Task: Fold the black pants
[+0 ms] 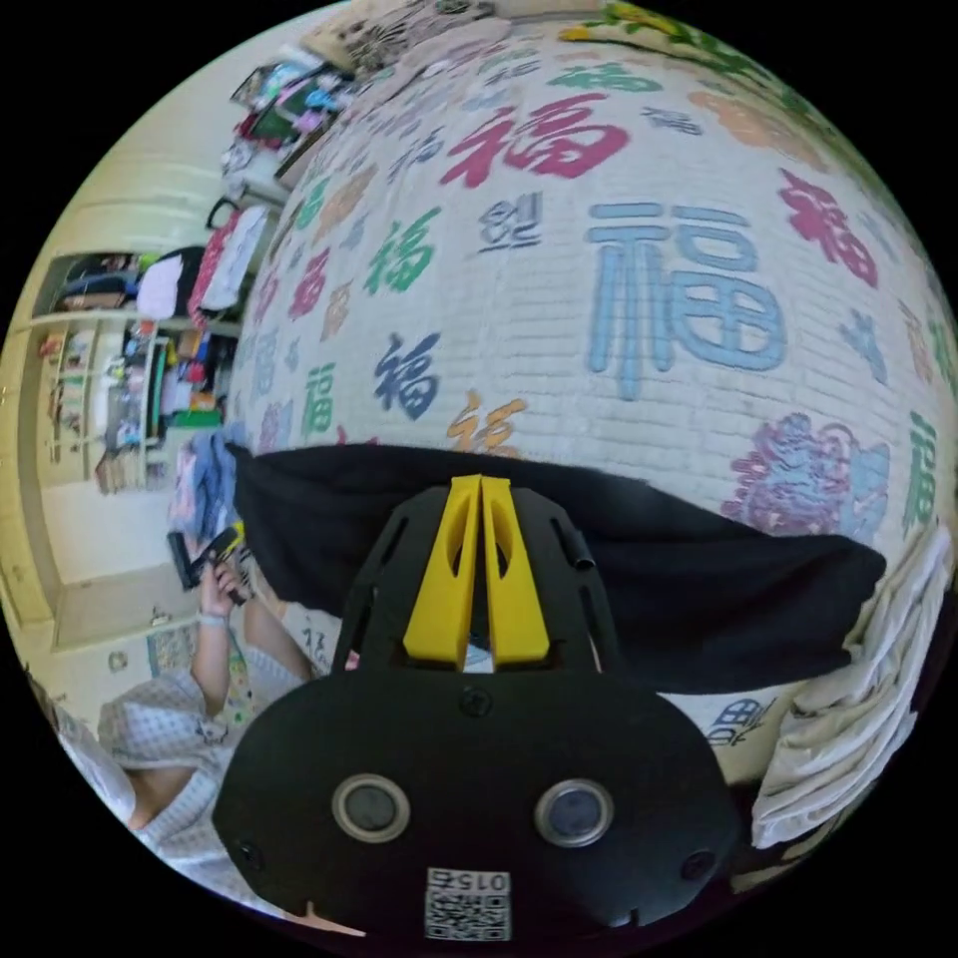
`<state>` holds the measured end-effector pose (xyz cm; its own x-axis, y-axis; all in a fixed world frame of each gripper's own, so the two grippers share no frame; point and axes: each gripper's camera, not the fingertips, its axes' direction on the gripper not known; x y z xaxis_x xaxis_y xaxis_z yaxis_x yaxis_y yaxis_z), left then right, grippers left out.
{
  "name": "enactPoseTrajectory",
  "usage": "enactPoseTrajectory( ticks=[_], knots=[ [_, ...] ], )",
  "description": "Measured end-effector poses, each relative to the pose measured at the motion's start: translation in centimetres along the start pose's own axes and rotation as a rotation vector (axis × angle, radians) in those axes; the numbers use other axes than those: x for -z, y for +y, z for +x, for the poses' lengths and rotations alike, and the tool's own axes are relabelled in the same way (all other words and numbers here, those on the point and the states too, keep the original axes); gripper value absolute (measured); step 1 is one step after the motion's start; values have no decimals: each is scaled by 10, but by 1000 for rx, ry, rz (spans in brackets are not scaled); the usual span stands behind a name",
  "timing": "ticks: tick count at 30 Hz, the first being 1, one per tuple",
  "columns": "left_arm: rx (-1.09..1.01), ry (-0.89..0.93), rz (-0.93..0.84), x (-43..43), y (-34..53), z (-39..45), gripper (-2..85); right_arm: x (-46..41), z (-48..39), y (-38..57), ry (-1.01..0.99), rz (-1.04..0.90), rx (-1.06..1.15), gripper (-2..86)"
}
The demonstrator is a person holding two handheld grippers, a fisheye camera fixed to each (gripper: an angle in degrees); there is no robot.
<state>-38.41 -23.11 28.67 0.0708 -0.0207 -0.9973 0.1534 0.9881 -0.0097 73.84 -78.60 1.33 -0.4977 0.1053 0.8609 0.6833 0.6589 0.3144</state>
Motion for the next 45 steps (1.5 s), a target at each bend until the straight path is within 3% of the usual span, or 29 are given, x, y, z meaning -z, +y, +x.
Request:
enactPoseTrajectory(
  ticks=[1, 3, 7, 10, 16, 20, 22, 25, 33, 36, 39, 41, 45],
  knots=[
    [53, -28, 64, 7, 8, -5, 70, -6, 5, 2, 95, 19, -38, -7],
    [87, -58, 130, 15, 22, -9, 78, -9, 6, 14, 93, 88, -24, -8],
    [203, -26, 152, 14, 39, -36, 115, -11, 16, 77, -273, 256, 58, -5],
    [234, 50, 258, 15, 46, -53, 127, -22, 39, 123, -421, 293, 56, 0],
    [290, 159, 314, -22, 35, -74, 132, -46, 2, 139, -529, 304, 271, 30],
    [331, 143, 401, -33, 41, -79, 90, -76, -83, 84, -468, 191, 534, 60],
    [340, 211, 376, -41, 44, -88, 36, -104, -146, 47, -426, 104, 678, 70],
    [275, 206, 361, -28, 58, -88, 23, -144, -219, 17, -310, -22, 830, 78],
    [182, 167, 167, -9, 139, -120, 17, -273, -318, 55, 0, -487, 1202, 92],
    [250, 262, 129, -32, 155, -145, 18, -317, -321, 71, 101, -639, 1222, 88],
    [245, 259, 140, -48, 162, -151, 16, -327, -322, 77, 208, -616, 1263, 46],
    [201, 222, 141, -54, 163, -147, 16, -330, -321, 73, 171, -687, 1218, 16],
    [87, 230, 172, -54, 162, -140, 16, -301, -317, 63, 87, -614, 1171, 3]
  ],
)
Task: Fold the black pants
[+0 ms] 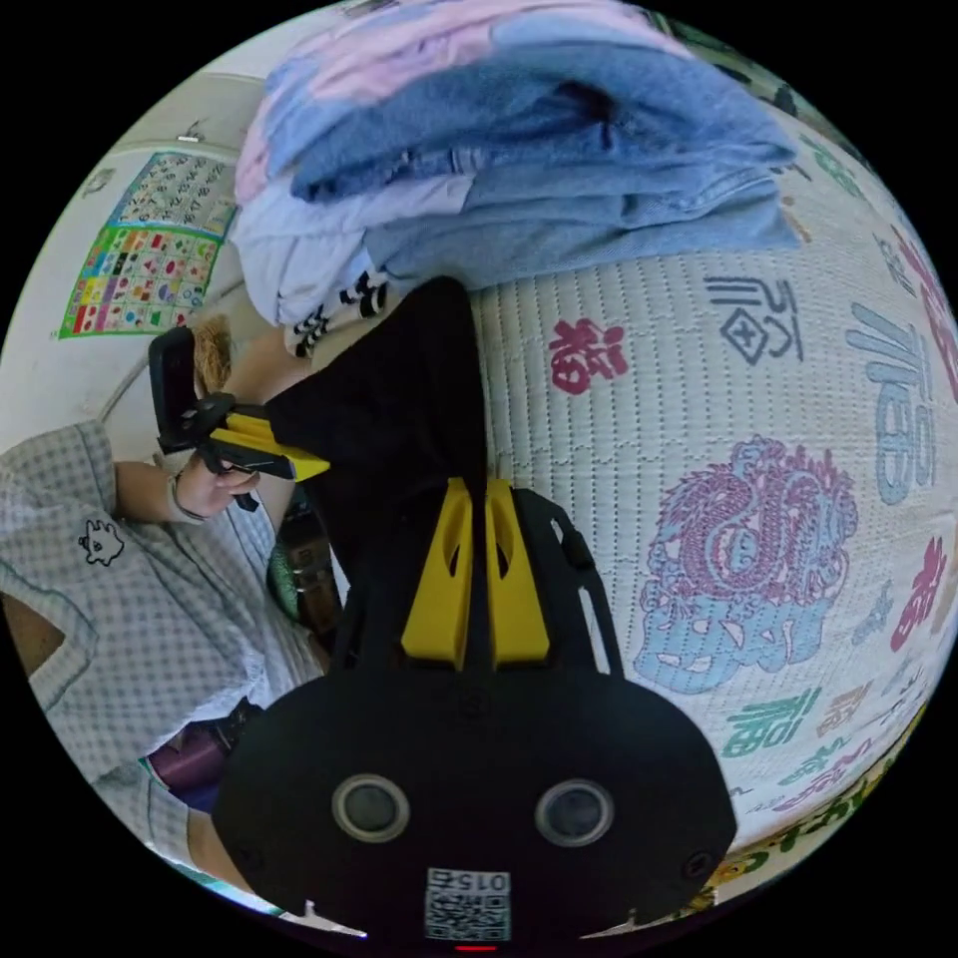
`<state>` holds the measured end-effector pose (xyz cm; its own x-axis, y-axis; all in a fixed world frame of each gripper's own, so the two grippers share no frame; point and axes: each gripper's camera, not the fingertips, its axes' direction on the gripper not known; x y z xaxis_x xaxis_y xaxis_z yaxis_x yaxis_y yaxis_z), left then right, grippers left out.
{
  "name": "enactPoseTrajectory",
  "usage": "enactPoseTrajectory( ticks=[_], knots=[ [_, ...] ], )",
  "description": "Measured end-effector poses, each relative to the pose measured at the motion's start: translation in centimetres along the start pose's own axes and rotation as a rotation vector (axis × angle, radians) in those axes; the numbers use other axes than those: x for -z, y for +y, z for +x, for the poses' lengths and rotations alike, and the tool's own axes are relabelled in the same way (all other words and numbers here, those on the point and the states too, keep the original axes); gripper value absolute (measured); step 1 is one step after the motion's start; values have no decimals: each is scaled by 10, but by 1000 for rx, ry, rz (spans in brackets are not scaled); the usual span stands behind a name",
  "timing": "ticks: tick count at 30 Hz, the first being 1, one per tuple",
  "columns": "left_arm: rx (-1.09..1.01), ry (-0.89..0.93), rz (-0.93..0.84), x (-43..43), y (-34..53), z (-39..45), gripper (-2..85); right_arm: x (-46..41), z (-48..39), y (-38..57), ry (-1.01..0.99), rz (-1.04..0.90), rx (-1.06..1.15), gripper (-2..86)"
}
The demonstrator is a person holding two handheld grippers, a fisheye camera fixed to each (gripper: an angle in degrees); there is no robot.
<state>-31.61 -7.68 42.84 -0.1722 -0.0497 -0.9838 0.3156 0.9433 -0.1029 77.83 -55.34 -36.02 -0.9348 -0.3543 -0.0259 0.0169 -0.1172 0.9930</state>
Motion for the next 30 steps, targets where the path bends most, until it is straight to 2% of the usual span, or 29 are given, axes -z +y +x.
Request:
enactPoseTrajectory(
  ticks=[7, 10, 12, 15, 17, 20, 22, 23, 24, 25, 26, 28, 30],
  knots=[
    [-356, -108, 199, 39, -16, 36, 19, 93, -20, 35, -90, 461, -21, 9],
    [-364, -187, 244, 45, -24, 21, 26, 96, -22, 19, -119, 531, -68, 21],
    [-311, -228, 198, 34, -30, 1, 36, 90, -16, 13, -100, 540, -165, 35],
    [-255, -232, 130, 12, -28, -21, 61, 94, -11, 44, -126, 648, -244, 56],
    [-250, -267, 149, 8, -19, -23, 67, 97, -7, 83, -118, 685, -303, 74],
    [-254, -362, 223, 8, 0, -18, 64, 97, 5, 186, -89, 786, -486, 82],
    [-323, -426, 292, 3, 12, -2, 54, 86, 17, 296, -75, 897, -759, 82],
    [-355, -428, 298, -1, 13, 5, 53, 81, 19, 325, -74, 930, -841, 82],
    [-438, -407, 289, -14, 13, 19, 51, 68, 22, 383, -84, 1000, -1018, 83],
    [-537, -362, 242, -34, 10, 36, 53, 52, 21, 439, -109, 1086, -1181, 84],
    [-584, -334, 206, -46, 8, 45, 54, 44, 19, 464, -119, 1133, -1250, 85],
    [-712, -198, 22, -112, -6, 76, 74, 13, 10, 545, -197, 1315, -1482, 88],
    [-790, -55, -128, -171, -17, 103, 82, -4, 5, 580, -227, 1420, -1558, 90]
  ],
)
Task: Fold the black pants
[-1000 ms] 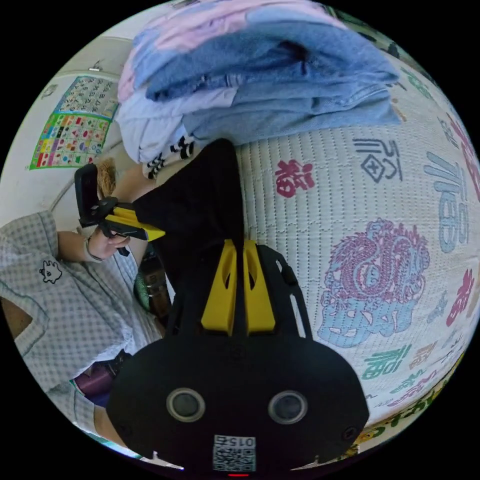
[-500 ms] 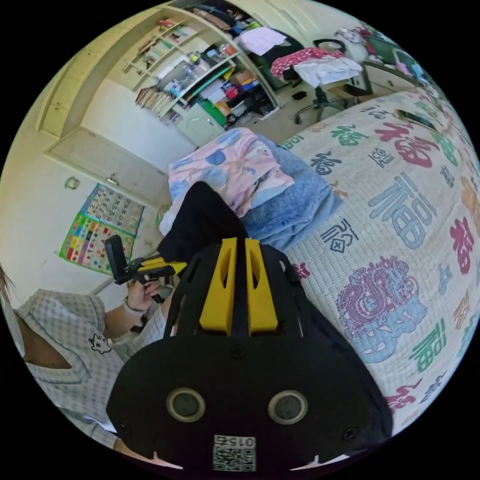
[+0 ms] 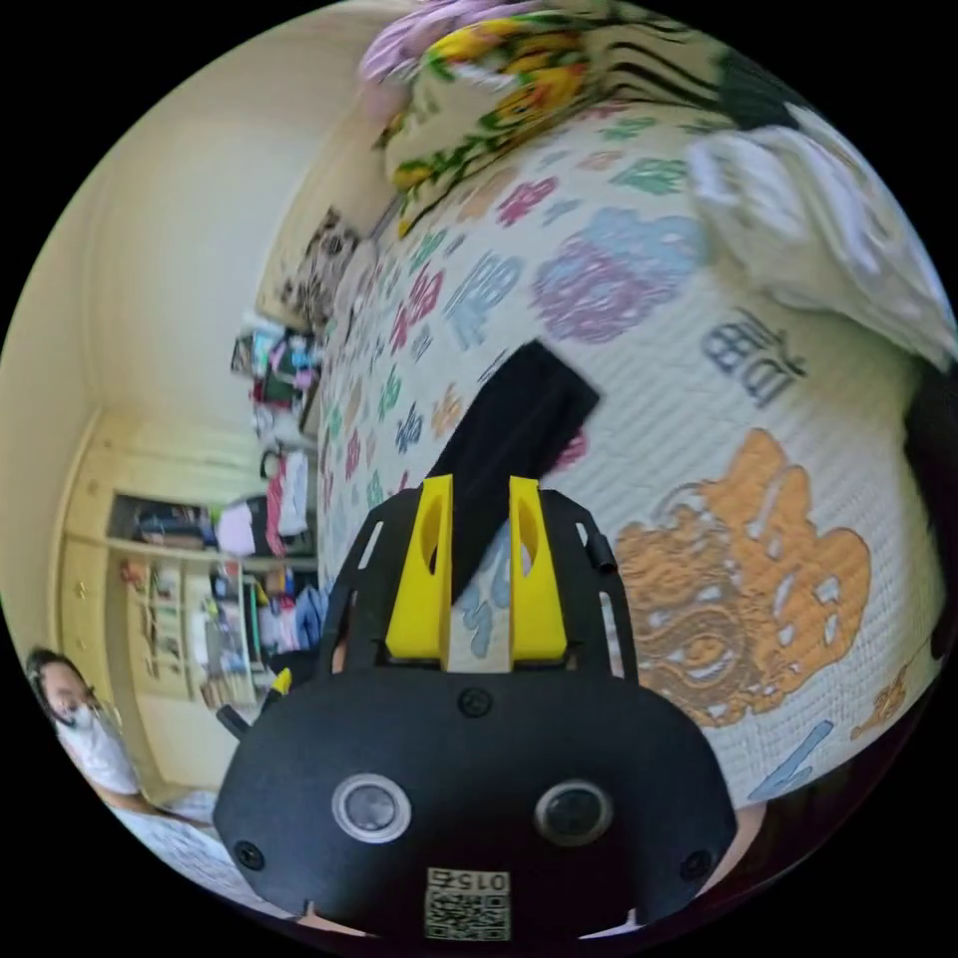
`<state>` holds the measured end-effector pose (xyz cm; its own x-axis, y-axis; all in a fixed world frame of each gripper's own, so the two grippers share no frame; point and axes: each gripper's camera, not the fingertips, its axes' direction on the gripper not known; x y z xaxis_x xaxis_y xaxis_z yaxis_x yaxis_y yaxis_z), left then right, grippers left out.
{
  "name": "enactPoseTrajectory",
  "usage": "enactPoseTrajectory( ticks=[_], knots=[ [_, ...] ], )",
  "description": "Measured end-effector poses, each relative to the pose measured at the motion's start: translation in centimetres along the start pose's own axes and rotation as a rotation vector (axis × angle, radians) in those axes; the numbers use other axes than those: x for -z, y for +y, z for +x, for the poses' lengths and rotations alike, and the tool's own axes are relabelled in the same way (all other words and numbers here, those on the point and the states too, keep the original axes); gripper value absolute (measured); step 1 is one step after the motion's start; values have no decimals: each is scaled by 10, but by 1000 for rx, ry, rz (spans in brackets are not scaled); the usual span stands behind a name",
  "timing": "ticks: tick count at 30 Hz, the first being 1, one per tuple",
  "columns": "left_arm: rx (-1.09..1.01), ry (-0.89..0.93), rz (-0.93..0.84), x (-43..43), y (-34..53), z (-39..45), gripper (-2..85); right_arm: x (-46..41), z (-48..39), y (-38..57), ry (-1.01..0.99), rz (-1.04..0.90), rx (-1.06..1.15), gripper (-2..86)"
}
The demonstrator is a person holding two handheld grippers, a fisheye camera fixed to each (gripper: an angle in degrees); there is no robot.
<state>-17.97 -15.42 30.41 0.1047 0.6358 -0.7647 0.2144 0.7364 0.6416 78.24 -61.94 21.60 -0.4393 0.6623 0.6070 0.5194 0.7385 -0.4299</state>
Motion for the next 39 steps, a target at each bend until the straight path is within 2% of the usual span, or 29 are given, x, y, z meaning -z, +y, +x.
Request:
enactPoseTrajectory(
  ticks=[4, 6, 9, 11, 16, 19, 22, 28, 32, 35, 39],
  knots=[
    [-184, 244, -123, -133, -84, 39, 94, -7, 23, -20, -13, -57, -49, 106],
    [-274, 297, -239, -193, -119, 65, 99, -16, 24, -28, -43, -88, -63, 113],
    [-435, 328, -436, -283, -157, 115, 100, -24, 24, -35, -66, -97, -95, 103],
    [-454, 361, -500, -328, -170, 136, 99, -26, 25, -37, -52, -100, -101, 72],
    [-524, 253, -701, -432, -167, 168, 95, -13, 30, -32, -96, -103, -57, 23],
    [-530, 217, -694, -449, -162, 174, 44, 5, 36, -22, -140, -78, -32, 15],
    [-540, 334, -755, -459, -157, 188, 11, 32, 46, -8, -135, -38, -8, 11],
    [-661, 543, -660, -449, -148, 263, 4, 121, 84, 36, -43, 119, -24, 8],
    [-739, 463, -715, -466, -124, 297, 13, 127, 109, 51, 59, 93, -49, 8],
    [-650, 448, -639, -452, -125, 287, 25, 121, 113, 61, 53, 110, -52, 8],
    [-461, 468, -478, -379, -137, 232, 57, 115, 105, 72, 104, 160, -6, 8]
  ],
)
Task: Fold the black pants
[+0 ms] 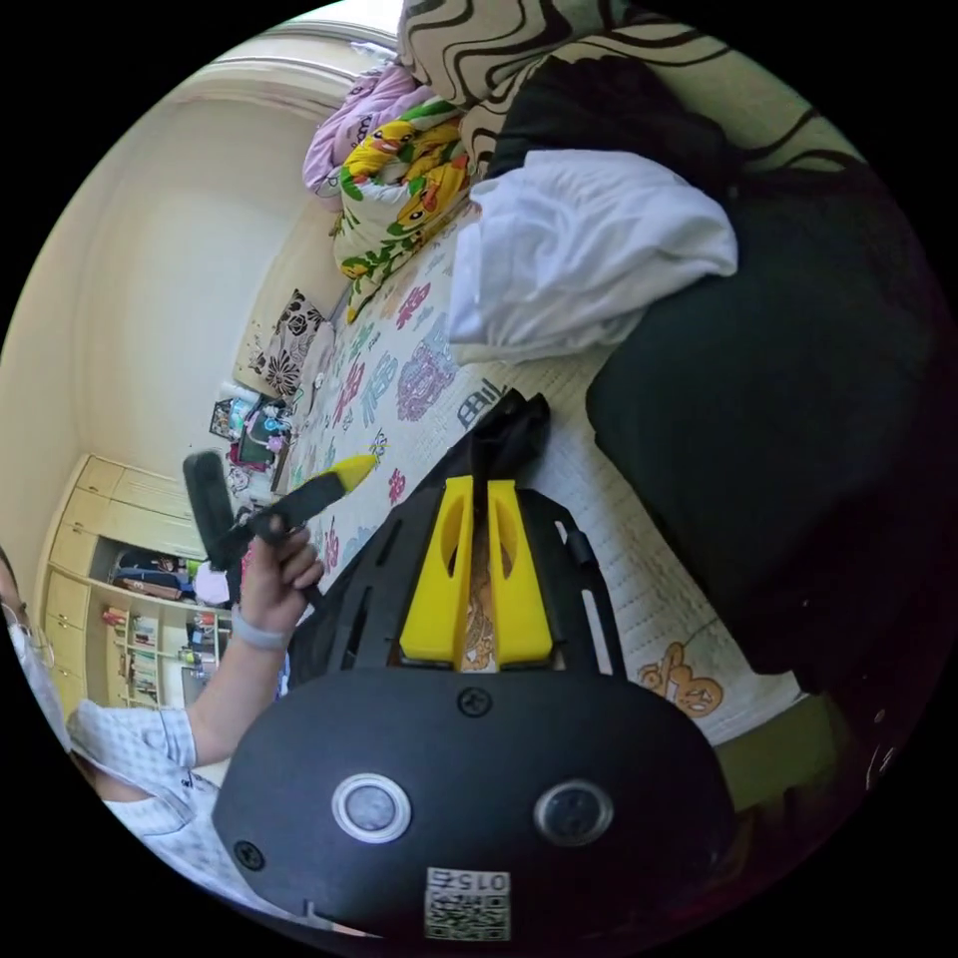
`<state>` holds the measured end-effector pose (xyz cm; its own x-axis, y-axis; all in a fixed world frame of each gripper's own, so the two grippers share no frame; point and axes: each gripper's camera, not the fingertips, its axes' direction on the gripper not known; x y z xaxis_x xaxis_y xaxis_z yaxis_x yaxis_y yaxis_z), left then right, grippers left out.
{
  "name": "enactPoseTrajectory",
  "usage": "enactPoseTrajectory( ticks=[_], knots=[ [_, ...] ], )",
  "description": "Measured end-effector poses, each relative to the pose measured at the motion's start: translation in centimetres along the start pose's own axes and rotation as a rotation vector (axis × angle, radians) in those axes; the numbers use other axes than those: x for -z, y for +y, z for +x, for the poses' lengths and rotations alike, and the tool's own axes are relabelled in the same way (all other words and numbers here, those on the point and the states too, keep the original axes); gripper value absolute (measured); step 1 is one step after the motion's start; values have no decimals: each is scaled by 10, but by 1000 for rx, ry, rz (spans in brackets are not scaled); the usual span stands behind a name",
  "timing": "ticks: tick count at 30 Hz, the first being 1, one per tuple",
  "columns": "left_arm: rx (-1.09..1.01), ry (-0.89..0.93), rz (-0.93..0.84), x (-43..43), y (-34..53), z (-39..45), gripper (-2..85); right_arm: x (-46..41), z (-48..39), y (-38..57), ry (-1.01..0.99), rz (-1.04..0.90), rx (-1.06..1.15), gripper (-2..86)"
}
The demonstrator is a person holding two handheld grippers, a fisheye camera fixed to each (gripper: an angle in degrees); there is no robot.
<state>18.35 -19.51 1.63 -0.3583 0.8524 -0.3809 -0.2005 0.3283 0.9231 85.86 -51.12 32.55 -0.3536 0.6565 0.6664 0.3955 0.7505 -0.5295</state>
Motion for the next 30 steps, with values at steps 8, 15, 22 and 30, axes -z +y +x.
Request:
enactPoseTrajectory(
  ticks=[8, 15, 22, 30],
  knots=[
    [291, -100, 68, 124, 165, -7, 52, 22, 19, 16, 84, 97, -38, 7],
    [547, -132, 197, 216, 264, -1, 32, 9, -78, 60, 105, 158, 295, 9],
    [675, -223, 487, 327, 330, 3, 43, -118, -269, 185, -63, -93, 908, 13],
    [817, -20, 737, 403, 388, -52, 118, -320, -328, 369, 80, -507, 1263, 25]
  ],
)
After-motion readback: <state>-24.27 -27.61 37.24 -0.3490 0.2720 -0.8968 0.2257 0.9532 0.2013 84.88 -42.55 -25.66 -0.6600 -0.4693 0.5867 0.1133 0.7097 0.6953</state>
